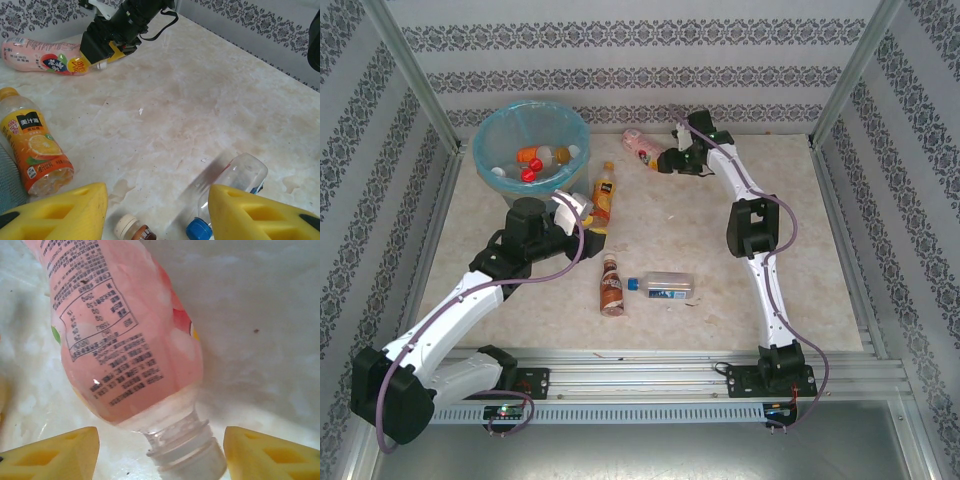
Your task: Put the plastic bottles in the bin
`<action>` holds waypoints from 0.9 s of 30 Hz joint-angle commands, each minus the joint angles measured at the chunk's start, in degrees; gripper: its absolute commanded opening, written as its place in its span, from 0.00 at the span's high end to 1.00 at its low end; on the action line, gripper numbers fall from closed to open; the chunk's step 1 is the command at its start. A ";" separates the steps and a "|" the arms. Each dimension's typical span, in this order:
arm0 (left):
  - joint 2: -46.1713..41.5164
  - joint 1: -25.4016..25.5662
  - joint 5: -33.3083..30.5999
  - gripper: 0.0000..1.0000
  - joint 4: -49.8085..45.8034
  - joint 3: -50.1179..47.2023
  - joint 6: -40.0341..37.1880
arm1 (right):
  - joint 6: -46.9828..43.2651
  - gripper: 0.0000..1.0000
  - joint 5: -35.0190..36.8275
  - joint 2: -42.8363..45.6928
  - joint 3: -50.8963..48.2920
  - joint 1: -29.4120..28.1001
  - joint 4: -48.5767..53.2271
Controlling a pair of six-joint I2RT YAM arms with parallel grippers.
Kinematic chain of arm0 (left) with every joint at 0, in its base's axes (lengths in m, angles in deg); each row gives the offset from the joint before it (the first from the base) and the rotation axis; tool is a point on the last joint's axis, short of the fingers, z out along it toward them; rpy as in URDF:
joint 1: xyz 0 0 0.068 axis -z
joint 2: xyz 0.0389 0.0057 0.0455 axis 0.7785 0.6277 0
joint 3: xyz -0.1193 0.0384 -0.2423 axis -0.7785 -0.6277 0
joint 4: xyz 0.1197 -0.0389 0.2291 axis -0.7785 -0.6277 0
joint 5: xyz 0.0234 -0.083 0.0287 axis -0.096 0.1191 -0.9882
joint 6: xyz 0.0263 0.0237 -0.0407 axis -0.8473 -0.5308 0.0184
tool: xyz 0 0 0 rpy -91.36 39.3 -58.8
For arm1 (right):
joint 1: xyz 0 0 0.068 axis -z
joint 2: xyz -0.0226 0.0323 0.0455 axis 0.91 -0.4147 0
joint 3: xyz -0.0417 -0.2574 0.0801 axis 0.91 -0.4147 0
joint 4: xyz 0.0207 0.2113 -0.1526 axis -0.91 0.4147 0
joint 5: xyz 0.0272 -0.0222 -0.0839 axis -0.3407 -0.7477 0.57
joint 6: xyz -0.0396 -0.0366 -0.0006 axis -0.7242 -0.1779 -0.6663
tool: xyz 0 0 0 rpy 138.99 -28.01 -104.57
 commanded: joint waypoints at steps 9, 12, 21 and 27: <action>-0.21 0.70 1.42 0.44 1.45 0.09 0.16 | -0.81 0.43 -2.17 1.93 -4.00 -1.55 -1.03; -0.27 0.67 1.52 0.44 1.43 0.07 0.14 | -0.57 0.41 -1.66 1.87 -3.75 -1.57 -1.54; -0.46 0.72 1.42 0.44 1.34 0.01 -0.04 | -0.44 0.54 -3.01 2.02 -3.18 -1.57 -2.07; -1.35 0.69 1.19 0.44 1.60 -0.07 -0.01 | -1.28 0.76 -4.64 4.92 -5.85 -1.56 -0.77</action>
